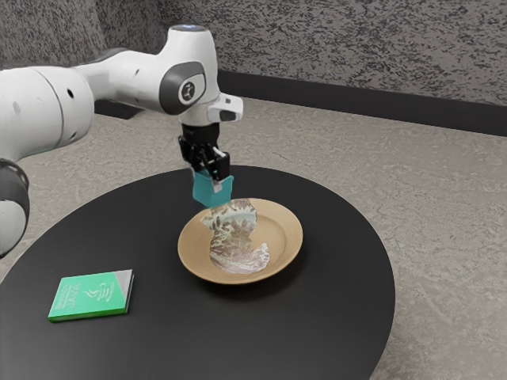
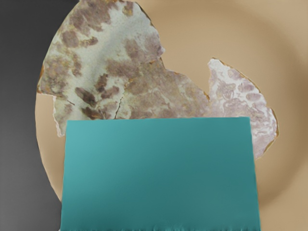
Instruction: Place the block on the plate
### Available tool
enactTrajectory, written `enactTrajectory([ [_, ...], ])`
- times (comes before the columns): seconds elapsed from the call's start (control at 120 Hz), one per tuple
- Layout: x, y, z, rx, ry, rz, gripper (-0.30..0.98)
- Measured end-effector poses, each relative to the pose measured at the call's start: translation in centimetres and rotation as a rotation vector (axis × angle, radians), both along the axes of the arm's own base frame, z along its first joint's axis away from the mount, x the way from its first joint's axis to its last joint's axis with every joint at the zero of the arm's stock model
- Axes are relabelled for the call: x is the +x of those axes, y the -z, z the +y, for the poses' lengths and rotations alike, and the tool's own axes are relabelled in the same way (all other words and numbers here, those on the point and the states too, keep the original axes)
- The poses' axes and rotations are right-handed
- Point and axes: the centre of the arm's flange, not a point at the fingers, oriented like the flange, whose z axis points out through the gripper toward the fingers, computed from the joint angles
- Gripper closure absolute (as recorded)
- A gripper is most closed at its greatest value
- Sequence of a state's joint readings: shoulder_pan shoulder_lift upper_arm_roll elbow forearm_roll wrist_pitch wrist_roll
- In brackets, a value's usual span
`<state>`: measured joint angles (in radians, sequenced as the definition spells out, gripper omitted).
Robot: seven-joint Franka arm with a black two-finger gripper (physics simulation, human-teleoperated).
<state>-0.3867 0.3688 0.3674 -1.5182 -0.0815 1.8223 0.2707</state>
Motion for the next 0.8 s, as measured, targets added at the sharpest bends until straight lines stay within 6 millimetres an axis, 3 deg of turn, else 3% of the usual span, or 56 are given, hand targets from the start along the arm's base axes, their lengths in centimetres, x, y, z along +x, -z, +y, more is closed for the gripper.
enactTrajectory([
  [0.4, 1.4, 6.0, -1.3, 0.036, -0.034, 0.110, 0.36],
  [0.483, 1.6, 6.3, -2.0, 0.038, -0.030, 0.113, 0.36],
  [0.8, 1.6, 6.3, -2.2, 0.035, -0.039, 0.111, 0.09],
])
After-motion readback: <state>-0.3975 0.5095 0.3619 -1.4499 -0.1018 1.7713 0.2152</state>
